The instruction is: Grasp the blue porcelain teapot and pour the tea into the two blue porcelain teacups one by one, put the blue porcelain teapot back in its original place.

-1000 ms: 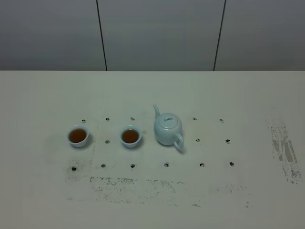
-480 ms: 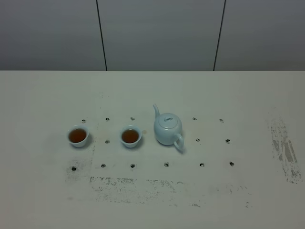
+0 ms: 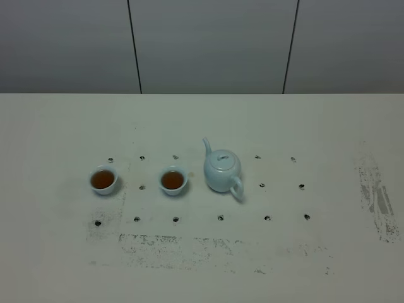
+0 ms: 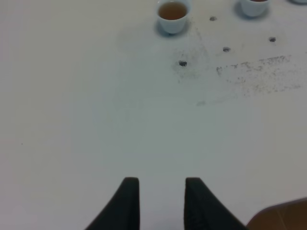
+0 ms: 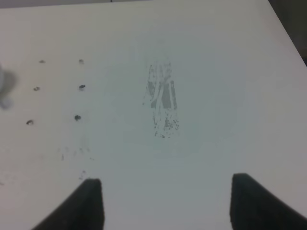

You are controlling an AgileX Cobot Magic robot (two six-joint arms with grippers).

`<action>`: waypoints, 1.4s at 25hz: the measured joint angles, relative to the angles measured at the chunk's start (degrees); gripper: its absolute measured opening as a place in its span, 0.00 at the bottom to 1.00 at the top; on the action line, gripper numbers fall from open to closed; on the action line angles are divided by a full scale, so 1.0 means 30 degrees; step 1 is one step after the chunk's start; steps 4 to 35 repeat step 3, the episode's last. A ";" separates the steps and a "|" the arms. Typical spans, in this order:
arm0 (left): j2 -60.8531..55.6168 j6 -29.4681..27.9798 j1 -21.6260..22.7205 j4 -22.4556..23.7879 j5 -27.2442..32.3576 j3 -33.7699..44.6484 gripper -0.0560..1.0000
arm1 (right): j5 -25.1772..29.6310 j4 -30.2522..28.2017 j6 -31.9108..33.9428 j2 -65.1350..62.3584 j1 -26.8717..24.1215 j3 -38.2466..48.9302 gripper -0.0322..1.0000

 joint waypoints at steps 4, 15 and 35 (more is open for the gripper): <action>0.0000 0.0000 0.0000 0.0000 0.0000 0.0000 0.33 | 0.0000 0.0000 0.0000 0.0000 0.0000 0.0000 0.58; 0.0000 0.0000 0.0000 0.0000 0.0000 0.0000 0.33 | 0.0000 0.0000 0.0000 0.0000 0.0000 0.0000 0.58; 0.0000 0.0000 0.0000 0.0000 0.0000 0.0000 0.33 | 0.0000 0.0000 0.0000 0.0000 0.0000 0.0000 0.58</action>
